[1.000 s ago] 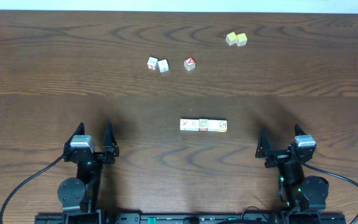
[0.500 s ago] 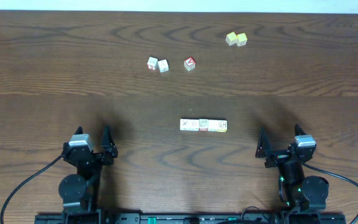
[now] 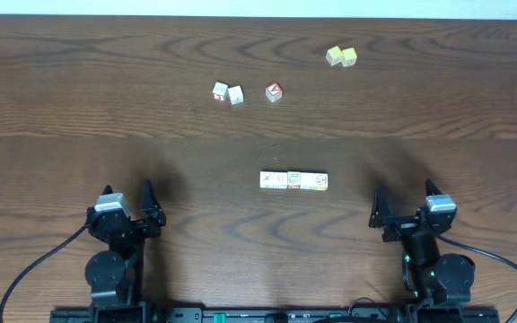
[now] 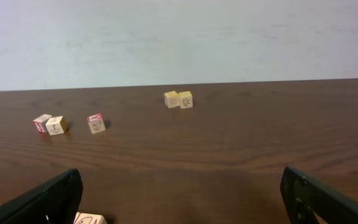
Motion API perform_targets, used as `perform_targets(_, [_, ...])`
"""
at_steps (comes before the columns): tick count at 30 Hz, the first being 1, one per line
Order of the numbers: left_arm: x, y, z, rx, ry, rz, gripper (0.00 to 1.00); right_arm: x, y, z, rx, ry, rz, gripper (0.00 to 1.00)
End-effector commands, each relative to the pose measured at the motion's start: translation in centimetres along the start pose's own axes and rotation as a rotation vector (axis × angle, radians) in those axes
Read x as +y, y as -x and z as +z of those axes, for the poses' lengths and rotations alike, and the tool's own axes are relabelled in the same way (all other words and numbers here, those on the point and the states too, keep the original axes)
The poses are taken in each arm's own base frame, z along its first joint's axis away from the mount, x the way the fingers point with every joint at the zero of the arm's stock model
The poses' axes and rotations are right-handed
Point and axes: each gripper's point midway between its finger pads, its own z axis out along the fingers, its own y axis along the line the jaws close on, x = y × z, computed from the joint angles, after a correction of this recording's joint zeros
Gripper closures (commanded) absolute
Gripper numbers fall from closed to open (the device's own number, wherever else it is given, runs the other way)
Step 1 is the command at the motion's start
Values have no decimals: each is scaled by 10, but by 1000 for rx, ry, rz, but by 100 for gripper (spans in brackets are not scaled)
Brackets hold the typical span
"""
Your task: Lift 5 blocks
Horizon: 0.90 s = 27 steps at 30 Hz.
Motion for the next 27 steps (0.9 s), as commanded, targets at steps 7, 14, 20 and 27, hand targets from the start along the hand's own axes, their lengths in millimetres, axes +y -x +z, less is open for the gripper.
perform_targets(7, [4,-16,0,48,16,56,25,-3,0,0,-1,-13,-13,1])
perform_targets(14, [4,-16,0,48,15,68,25,-3,0,0,-1,-13,-13,1])
perform_targets(20, [4,-16,0,48,15,73,25,-3,0,0,-1,-13,-13,1])
perform_targets(27, [4,-15,0,45,18,67,25,-3,0,0,-1,-13,-13,1])
